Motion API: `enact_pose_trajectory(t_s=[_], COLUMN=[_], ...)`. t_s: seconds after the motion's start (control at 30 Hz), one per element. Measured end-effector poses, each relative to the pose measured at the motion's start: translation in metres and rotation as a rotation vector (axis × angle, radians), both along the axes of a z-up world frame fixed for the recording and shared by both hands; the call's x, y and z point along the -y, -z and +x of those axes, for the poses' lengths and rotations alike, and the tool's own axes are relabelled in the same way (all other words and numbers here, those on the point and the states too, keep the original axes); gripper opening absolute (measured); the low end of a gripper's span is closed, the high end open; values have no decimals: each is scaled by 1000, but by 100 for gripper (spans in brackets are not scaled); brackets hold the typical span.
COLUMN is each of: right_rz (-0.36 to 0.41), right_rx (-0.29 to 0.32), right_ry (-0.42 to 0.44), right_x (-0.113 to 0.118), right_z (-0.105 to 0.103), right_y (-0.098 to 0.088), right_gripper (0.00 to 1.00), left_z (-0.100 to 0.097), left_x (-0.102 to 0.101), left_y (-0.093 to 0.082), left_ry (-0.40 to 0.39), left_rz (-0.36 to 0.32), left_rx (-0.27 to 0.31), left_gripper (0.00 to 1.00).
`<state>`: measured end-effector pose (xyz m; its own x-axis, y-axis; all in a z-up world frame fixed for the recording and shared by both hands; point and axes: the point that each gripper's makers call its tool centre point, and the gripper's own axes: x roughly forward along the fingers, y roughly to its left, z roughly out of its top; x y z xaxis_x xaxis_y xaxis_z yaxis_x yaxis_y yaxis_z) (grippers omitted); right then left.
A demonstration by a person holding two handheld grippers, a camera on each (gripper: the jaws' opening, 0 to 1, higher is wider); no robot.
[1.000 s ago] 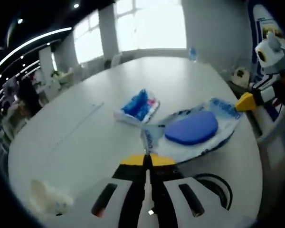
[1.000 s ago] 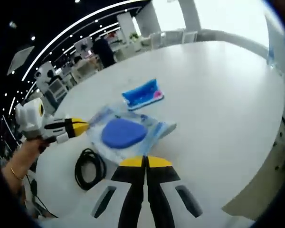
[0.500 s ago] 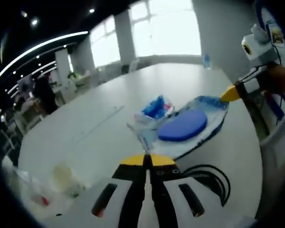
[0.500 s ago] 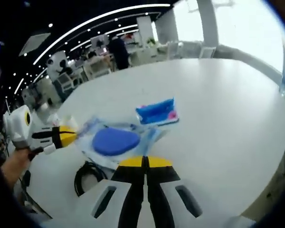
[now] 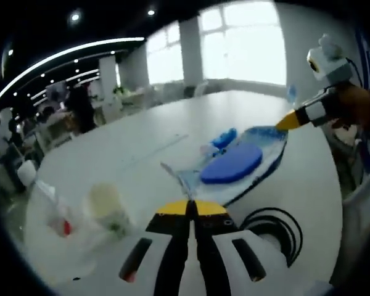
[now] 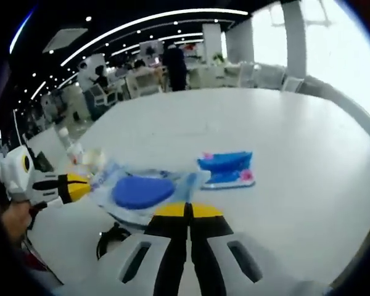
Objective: Arrange the tabletop items into an orderly group along one side of the table until the central work area is clear of visible clutter.
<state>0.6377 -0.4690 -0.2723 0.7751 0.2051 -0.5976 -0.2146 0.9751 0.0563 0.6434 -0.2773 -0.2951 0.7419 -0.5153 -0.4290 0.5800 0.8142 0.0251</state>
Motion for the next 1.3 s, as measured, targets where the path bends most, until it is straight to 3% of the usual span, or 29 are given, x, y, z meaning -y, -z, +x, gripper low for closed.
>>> enact_pose_trajectory(t_s=[0.07, 0.1, 0.37, 0.5, 0.93, 1.3], right_rz=[-21, -9, -1, -45, -71, -97], right_rx=[-33, -30, -35, -36, -42, -55], right_ry=[-30, -31, -65, -109, -127, -143], right_x=[-5, -9, -25, -32, -33, -35], right_z=[4, 8, 36, 50, 91, 107], right_y=[12, 15, 25, 36, 54, 75], right_gripper=[1, 1, 1, 1, 1, 1], left_z=[7, 8, 22, 30, 52, 64], left_x=[-8, -10, -32, -38, -41, -43], left_y=[1, 5, 9, 16, 29, 46], left_ry=[-44, -52, -182, -223, -315, -352], left_rz=[36, 47, -38, -33, -56, -67], left_rx=[31, 20, 18, 24, 49, 34], left_gripper=[0, 0, 0, 0, 0, 0])
